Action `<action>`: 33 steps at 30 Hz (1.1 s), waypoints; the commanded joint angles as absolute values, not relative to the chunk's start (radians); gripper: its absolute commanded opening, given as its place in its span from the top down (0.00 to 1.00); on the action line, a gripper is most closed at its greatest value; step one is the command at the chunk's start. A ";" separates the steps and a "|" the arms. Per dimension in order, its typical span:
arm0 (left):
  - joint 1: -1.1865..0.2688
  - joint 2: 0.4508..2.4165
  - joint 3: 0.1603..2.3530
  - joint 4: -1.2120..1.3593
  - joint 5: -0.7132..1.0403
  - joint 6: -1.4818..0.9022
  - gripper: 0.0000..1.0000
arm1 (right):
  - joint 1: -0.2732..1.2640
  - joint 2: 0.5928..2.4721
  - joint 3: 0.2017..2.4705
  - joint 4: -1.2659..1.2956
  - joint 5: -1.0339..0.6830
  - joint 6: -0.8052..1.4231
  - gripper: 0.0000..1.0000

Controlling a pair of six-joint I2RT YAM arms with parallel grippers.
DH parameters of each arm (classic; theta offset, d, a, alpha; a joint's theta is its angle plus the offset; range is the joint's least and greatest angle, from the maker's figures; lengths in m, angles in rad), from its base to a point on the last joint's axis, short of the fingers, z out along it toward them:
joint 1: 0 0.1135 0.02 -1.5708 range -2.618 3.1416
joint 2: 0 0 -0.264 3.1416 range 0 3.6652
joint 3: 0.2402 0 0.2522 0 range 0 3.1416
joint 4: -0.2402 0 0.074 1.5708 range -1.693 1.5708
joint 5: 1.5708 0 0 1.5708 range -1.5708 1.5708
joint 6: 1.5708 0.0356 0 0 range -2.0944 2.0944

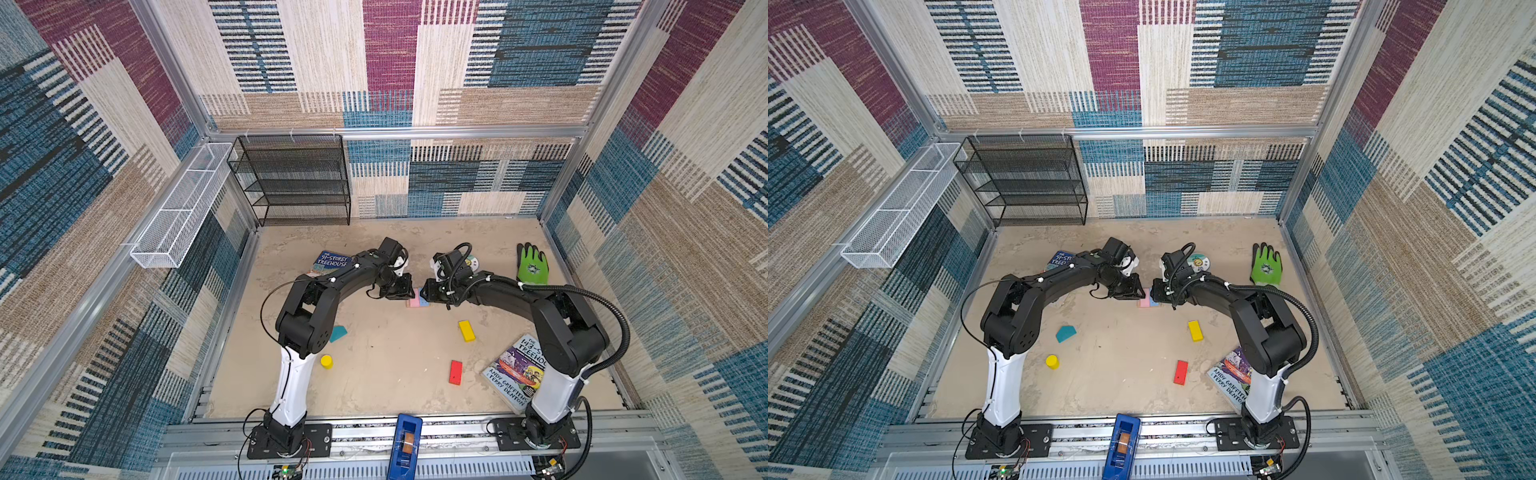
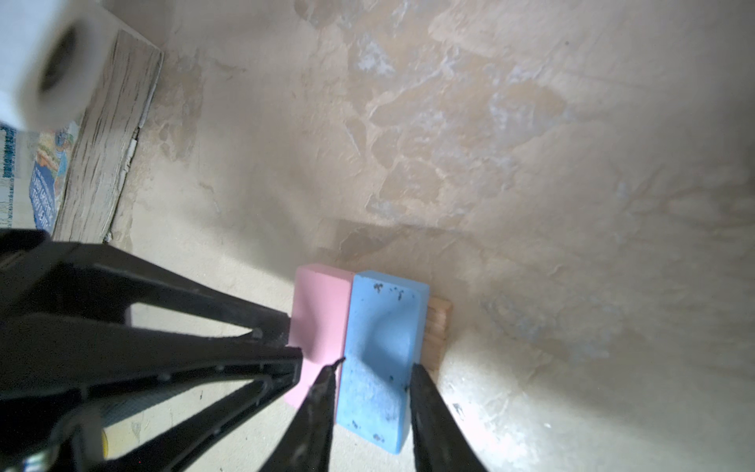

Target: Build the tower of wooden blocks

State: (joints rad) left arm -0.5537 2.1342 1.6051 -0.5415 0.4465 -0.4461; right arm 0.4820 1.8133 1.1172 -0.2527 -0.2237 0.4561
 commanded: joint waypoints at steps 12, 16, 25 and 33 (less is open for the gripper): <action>-0.554 2.101 1.594 -0.542 0.417 -0.451 0.67 | 0.482 1.743 1.117 -0.272 -0.174 0.472 0.60; -0.554 2.075 1.576 -0.528 0.415 -0.455 0.66 | 0.484 1.691 1.099 -0.276 -0.180 0.484 0.58; -0.551 1.991 1.523 -0.503 0.386 -0.456 0.66 | 0.545 1.577 0.980 -0.266 -0.154 0.560 0.90; -0.534 1.920 1.463 -0.479 0.353 -0.470 0.66 | 0.661 1.605 0.918 -0.211 -0.094 0.668 1.00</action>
